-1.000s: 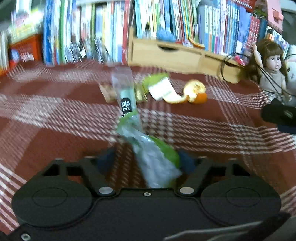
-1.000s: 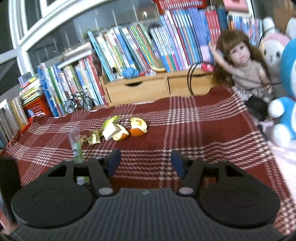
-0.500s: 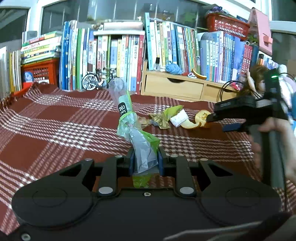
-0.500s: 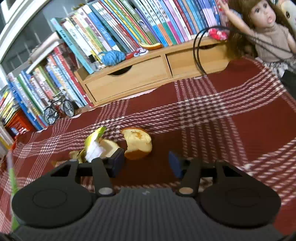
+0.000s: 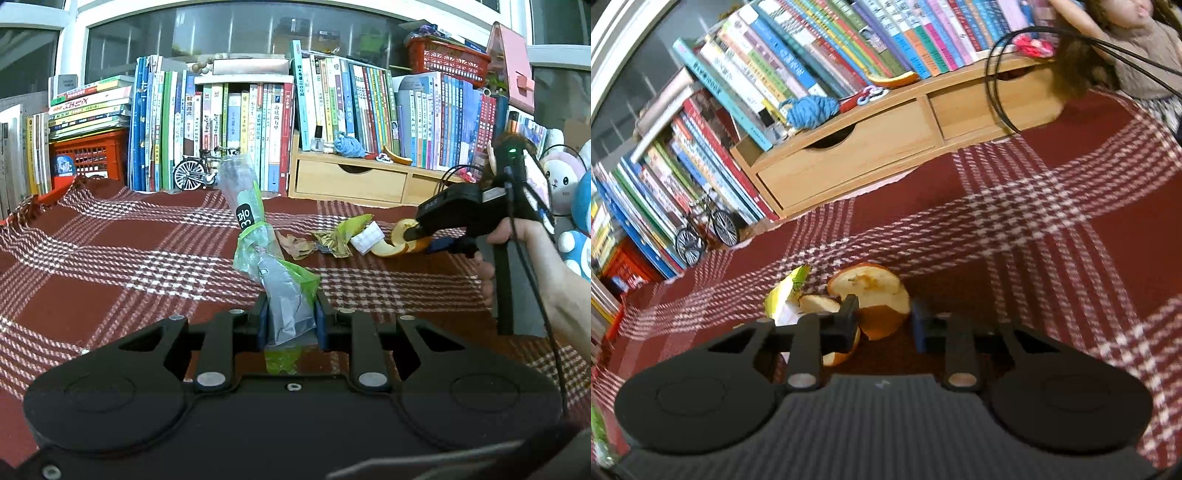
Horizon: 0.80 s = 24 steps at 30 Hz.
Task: Collect trash
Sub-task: 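Lift both held items and carry them to the black trash bag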
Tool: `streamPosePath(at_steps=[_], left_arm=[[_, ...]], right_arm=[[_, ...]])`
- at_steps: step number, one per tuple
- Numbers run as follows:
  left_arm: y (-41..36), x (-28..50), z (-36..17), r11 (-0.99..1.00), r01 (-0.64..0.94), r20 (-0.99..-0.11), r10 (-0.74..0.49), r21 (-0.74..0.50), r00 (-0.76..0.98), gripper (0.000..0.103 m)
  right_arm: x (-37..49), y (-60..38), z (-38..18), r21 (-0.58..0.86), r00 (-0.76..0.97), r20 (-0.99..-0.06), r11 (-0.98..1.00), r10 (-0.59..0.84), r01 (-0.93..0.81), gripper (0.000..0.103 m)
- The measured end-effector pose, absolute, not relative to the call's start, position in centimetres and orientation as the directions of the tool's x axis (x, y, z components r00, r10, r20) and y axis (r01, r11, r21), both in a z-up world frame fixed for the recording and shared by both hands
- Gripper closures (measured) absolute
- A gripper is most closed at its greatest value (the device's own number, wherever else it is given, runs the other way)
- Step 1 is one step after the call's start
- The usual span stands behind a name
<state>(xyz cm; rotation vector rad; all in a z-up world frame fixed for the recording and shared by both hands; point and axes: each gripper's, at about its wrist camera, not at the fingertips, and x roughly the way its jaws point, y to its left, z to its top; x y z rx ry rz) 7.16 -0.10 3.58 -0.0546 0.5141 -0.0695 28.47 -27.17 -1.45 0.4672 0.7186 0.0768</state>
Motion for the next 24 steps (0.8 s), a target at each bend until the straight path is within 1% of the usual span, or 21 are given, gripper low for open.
streamPosePath(at_steps=[4,8,16,24], left_arm=[[0.2,6.5,3.7,0.996,0.044,-0.497,-0.078,-0.078,0.864,0.08],[0.5,5.1,4.1,0.996,0.041,-0.504,-0.079,-0.085,0.86,0.08],[1.4,-0.1,4.8,0.996,0.052,-0.504,-0.082,-0.073,0.86,0.08],[2.1,-6.4,5.0,0.993,0.096,-0.521,-0.118,-0.07,0.845,0.08]], right_arm=[[26.6,-27.9,-0.2,0.452,0.771,-0.592,0.889,0.235,0.077,0.071],[23.4,-28.1,1.4,0.459,0.78,-0.566,0.888,0.267,0.029,0.071],[13.2,-27.6,4.1,0.409,0.778,-0.521,0.903,0.352,-0.135,0.071],[3.3,-27.5,4.7,0.387,0.74,-0.491,0.876,0.46,-0.288,0.071]])
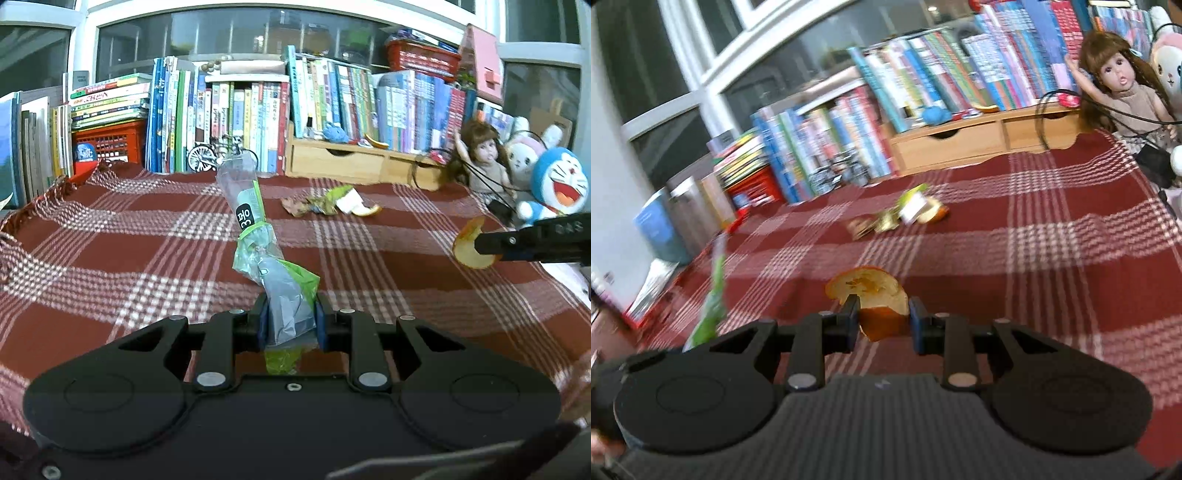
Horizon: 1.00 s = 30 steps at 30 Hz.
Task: Collect trash
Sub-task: 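Lift both held items and carry them to the black trash bag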
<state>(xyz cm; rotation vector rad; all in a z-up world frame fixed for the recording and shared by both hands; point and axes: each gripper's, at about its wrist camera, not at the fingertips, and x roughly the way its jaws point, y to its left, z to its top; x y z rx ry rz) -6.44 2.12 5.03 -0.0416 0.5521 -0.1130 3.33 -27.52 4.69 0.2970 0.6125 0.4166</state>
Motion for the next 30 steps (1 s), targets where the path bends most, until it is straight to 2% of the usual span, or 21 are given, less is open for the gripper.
streamPosePath(at_steps=[15,30], left_arm=[[3.1,-14.6,1.1,0.984,0.168,-0.671,-0.162,-0.056,0.723,0.08],[1.2,-18.1,-5.3,0.958,0.28,-0.813,-0.212,-0.063,0.542,0.08]], right_arm=[[-8.4,-23.9,-0.2,0.324,0.591,-0.572,0.819,0.568,-0.473,0.07],[-11.3,-20.1,-9.2,0.362,0.417,-0.723,0.816,0.551,-0.45,0.07]])
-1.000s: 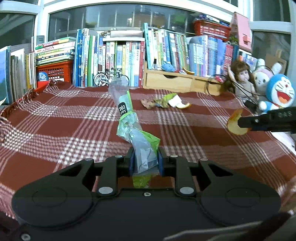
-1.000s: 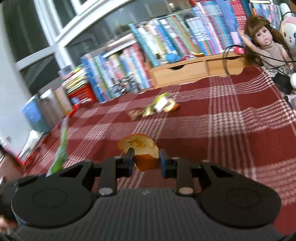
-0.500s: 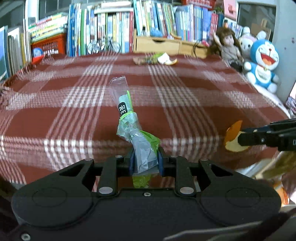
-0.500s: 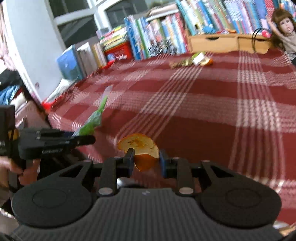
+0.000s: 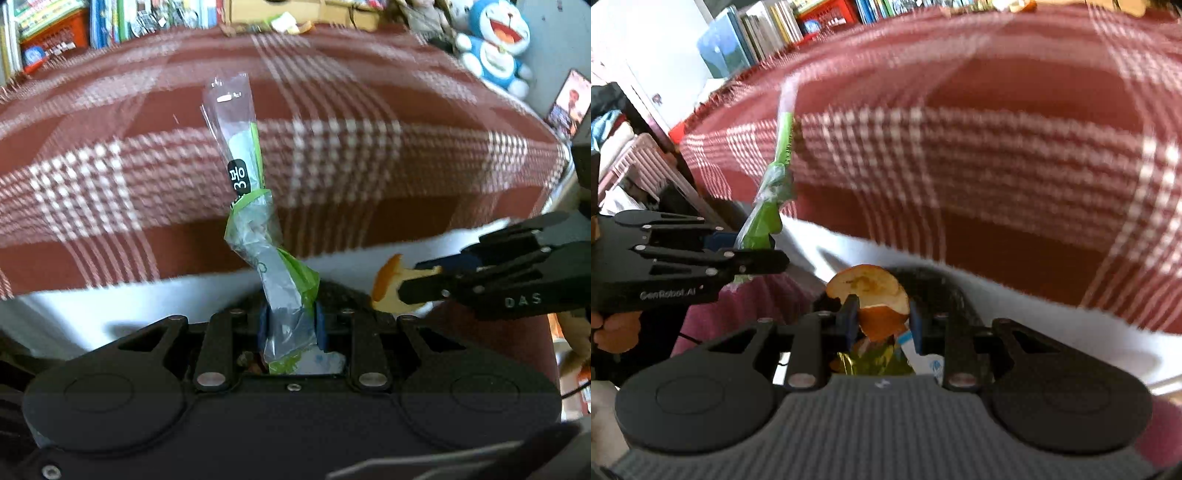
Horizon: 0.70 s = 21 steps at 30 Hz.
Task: Collect trash
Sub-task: 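Lift both held items and carry them to the black trash bag, then lower both tools into the black trash bag and open both to release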
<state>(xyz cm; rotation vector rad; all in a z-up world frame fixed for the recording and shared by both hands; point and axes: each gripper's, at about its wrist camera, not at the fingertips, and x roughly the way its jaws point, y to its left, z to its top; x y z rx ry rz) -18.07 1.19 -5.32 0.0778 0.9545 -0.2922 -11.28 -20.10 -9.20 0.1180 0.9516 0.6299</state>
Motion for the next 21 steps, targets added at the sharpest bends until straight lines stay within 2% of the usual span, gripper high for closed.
streamPosePath(at_steps=[7,21], left_arm=[[0.9,-17.0,-9.1,0.956,0.277,-0.876,-0.214,-0.096,0.432,0.08],[0.6,-16.3,-13.4,0.948,0.256,-0.935,-0.254,-0.19,0.247,0.08]], right_arm=[[-11.2,-19.6,-12.2,0.362,0.375,-0.768,0.836,0.518,-0.413,0.069],[-11.2,-18.6,-15.7,0.372,0.302,-0.816,0.847,0.494,-0.38,0.069]])
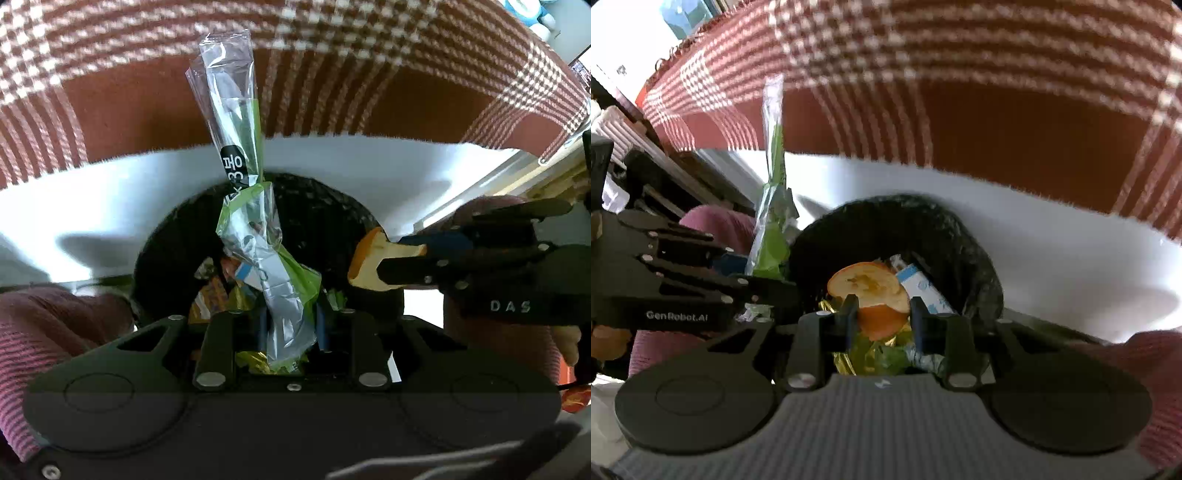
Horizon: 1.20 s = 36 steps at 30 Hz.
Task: Collect trash
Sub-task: 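Lower both tools into the black trash bag and open both to release, then raise both empty tools back over the table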
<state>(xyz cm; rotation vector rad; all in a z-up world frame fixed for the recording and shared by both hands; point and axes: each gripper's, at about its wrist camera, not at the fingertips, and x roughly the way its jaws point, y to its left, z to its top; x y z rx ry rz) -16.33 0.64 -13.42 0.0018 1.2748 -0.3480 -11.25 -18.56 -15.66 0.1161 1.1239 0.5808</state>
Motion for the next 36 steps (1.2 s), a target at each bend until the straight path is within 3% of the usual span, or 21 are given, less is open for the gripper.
streamPosePath(at_steps=[15,22,29,32,36], left_arm=[[-0.8,-16.5,-16.8,0.937,0.273,-0.964,-0.25,-0.218,0.09,0.079],[-0.8,-16.4,-16.8,0.941,0.277,-0.968,-0.23,-0.193,0.104,0.078],[-0.8,-16.4,-16.5,0.948,0.279,-0.973,-0.193,-0.151,0.129,0.056],[-1.0,-16.4,-16.3,0.951,0.285,-0.974,-0.167,-0.118,0.153,0.045],[-0.7,-16.2,-15.8,0.952,0.29,-0.97,-0.158,-0.1,0.182,0.032]], right_arm=[[-11.1,-18.4,-17.1,0.357,0.275,-0.846,0.869,0.456,-0.344,0.068],[-10.9,-18.6,-17.7,0.358,0.265,-0.853,0.874,0.449,-0.329,0.067],[-10.6,-18.9,-17.4,0.367,0.285,-0.844,0.877,0.454,-0.31,0.06],[-10.5,-19.1,-17.2,0.382,0.29,-0.836,0.873,0.466,-0.302,0.044],[-10.4,-19.4,-17.0,0.392,0.301,-0.829,0.874,0.471,-0.287,0.04]])
